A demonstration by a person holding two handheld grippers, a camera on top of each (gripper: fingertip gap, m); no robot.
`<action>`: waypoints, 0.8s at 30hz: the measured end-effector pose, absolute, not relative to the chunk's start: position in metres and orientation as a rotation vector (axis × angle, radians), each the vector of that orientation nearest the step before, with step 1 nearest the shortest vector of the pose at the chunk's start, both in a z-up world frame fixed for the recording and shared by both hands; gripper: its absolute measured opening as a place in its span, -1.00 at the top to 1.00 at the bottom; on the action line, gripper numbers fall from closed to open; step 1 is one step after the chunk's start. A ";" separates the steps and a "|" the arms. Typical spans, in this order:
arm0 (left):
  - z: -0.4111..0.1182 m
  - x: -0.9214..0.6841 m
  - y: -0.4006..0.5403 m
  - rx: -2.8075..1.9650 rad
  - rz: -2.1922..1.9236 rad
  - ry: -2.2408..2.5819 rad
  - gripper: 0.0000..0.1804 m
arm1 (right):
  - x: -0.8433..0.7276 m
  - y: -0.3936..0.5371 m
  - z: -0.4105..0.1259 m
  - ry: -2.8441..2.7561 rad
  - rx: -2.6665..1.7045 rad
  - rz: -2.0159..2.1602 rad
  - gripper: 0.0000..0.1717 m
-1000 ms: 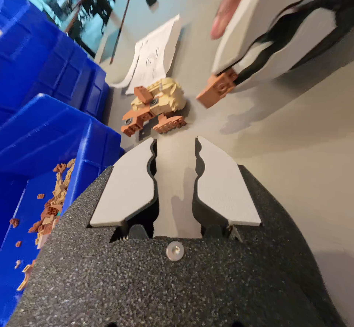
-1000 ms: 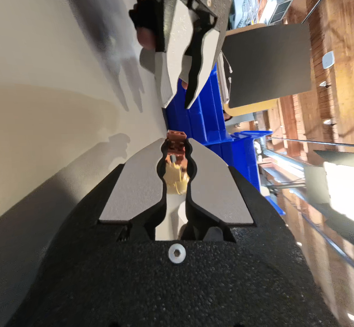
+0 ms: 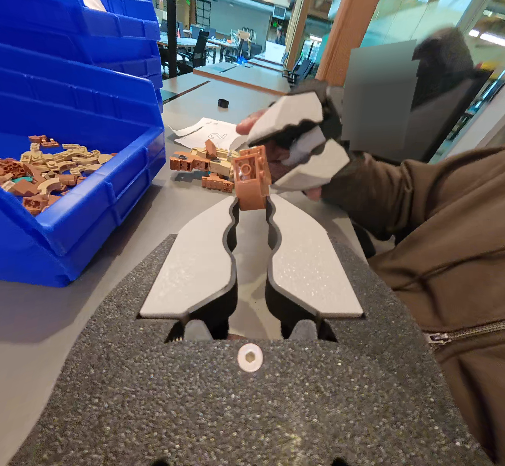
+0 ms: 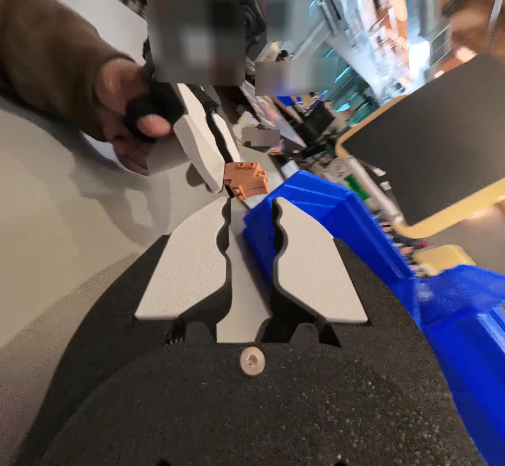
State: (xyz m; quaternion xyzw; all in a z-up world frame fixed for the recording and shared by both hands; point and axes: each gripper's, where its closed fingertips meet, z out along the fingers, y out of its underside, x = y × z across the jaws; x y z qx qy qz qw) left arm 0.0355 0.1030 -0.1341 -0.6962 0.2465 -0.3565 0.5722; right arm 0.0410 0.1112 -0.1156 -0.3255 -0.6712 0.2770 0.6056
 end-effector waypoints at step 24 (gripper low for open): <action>-0.153 0.043 0.084 -1.707 -0.892 0.784 0.60 | 0.029 0.092 -0.142 -1.680 -0.517 0.391 0.69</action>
